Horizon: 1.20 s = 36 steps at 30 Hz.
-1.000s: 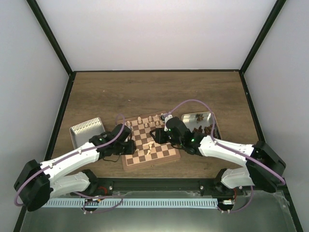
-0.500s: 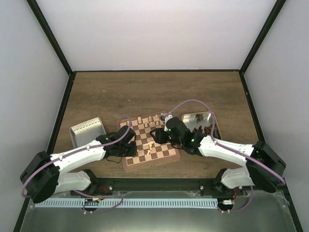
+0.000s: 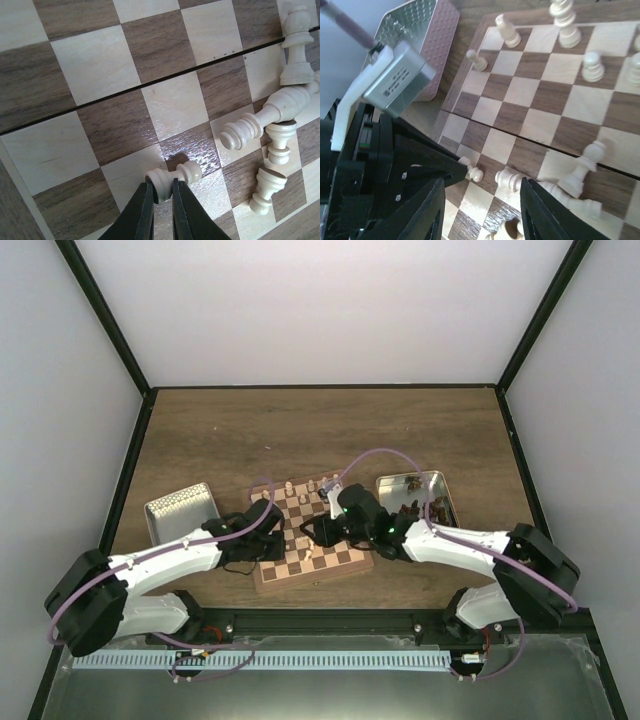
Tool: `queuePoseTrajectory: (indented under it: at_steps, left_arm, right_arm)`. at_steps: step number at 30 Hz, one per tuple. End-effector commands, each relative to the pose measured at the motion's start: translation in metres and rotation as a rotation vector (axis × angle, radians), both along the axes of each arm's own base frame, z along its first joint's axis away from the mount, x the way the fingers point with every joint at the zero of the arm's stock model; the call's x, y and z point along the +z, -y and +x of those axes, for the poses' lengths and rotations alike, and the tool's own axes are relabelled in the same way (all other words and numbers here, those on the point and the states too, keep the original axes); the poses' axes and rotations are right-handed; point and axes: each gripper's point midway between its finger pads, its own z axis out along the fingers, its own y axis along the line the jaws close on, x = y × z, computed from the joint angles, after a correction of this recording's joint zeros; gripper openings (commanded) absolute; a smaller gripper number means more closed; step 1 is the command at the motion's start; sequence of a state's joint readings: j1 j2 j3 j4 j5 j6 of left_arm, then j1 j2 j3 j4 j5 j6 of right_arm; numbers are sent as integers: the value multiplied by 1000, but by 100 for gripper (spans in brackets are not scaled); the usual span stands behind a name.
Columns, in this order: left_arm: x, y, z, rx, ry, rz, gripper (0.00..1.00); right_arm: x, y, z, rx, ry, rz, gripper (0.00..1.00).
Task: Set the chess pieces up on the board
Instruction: Pick up the chess piece from the chessboard, then place the chess piece on the chessboard.
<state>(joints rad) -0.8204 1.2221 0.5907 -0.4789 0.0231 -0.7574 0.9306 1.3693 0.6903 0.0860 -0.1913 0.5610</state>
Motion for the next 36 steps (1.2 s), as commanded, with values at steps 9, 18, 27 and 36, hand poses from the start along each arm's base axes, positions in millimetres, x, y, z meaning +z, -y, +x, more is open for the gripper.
queuePoseTrajectory:
  at_steps: [9, 18, 27, 36]
  left_arm:
    - [7, -5, 0, -1, 42, -3, 4]
    - [35, 4, 5, -8, 105, -84, 4]
    - [79, 16, 17, 2, 245, -241, 5]
    - [98, 23, 16, 2, 281, -340, 5]
  right_arm:
    - [-11, -35, -24, 204, -27, 47, 42]
    - [8, -40, -17, 73, -164, 200, 44]
    - [26, -29, -11, 8, -305, 356, 52]
    - [38, -35, -19, 62, -348, 430, 47]
